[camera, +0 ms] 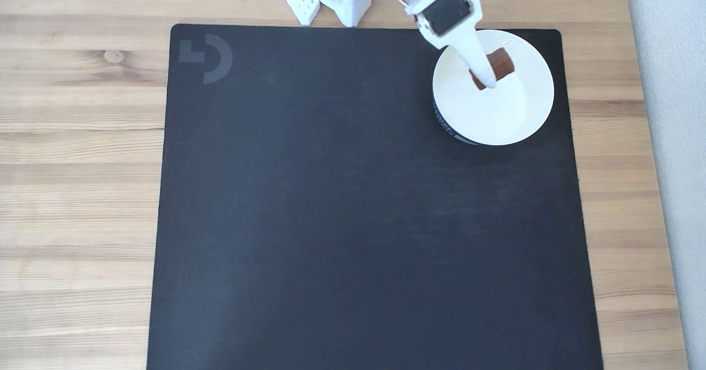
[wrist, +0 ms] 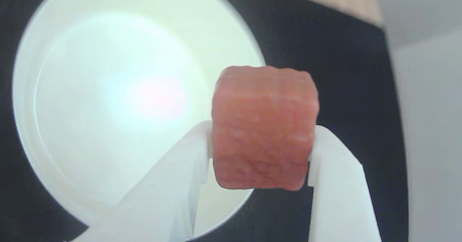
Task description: Pick up the toy and place it on the plate
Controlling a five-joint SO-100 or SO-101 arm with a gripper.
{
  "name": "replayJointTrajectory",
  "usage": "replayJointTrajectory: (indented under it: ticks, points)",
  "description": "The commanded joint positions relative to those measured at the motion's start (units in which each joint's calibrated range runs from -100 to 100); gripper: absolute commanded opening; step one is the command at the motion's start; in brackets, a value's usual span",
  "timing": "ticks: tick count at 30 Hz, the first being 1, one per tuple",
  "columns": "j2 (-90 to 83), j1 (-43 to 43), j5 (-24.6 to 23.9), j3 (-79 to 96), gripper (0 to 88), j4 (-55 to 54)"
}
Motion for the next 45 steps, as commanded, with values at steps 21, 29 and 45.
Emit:
replayJointTrajectory:
  ticks: [21,29,45]
  points:
    - [0.2,-3.7,0.0,1.8,5.3,-0.4]
    - [-0.4,-4.8,0.1,4.6,25.5,-0.4]
    - [-1.4,-2.4,-0.1,4.6,24.2,-0.6]
